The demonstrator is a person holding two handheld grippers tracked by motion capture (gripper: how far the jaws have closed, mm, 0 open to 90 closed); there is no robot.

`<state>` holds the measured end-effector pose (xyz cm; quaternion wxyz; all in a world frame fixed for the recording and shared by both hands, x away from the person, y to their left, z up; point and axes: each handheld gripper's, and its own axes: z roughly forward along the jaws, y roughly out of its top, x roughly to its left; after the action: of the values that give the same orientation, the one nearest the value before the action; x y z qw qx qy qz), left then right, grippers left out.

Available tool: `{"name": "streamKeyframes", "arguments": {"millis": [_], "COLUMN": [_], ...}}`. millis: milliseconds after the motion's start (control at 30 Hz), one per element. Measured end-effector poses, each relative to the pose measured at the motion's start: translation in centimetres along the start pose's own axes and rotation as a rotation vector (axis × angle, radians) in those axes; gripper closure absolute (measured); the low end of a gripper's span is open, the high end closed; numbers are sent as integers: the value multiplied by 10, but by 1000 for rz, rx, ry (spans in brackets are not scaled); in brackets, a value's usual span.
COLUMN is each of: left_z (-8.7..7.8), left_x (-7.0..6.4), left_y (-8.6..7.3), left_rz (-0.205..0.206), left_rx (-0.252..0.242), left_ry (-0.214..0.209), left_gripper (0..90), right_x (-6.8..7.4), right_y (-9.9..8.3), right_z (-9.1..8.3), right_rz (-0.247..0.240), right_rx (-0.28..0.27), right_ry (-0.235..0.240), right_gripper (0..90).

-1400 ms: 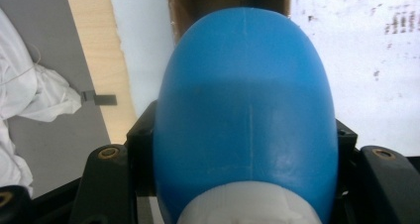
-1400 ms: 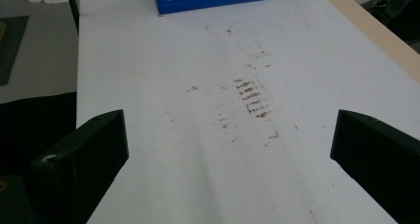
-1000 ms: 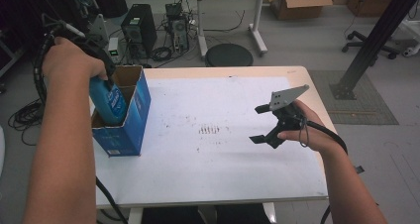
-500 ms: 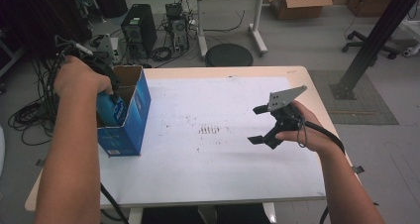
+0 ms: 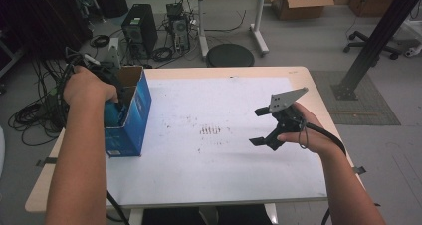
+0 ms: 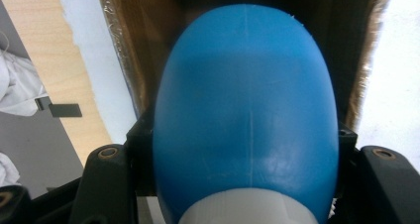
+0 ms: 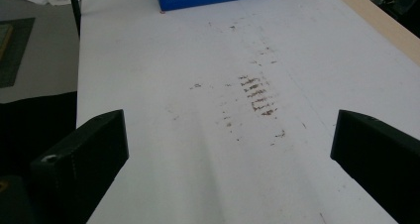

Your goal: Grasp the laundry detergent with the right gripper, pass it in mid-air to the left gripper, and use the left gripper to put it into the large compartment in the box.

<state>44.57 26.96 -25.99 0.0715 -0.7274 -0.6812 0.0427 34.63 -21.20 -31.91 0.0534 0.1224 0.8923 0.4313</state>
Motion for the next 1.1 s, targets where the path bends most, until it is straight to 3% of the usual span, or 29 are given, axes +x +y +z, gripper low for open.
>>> {"name": "streamKeyframes", "arguments": {"millis": [300,1100], "left_z": [16,33], "left_x": [0,-1], "left_y": [2,5], "left_rz": [4,17], "left_rx": [14,19], "left_ry": [0,-12], "left_gripper": [386,385], "right_x": [0,0], "right_y": [-1,-3], "right_z": [2,0], "right_rz": [3,6], "right_rx": [1,0], "right_ry": [1,0], "right_gripper": [15,15]}}
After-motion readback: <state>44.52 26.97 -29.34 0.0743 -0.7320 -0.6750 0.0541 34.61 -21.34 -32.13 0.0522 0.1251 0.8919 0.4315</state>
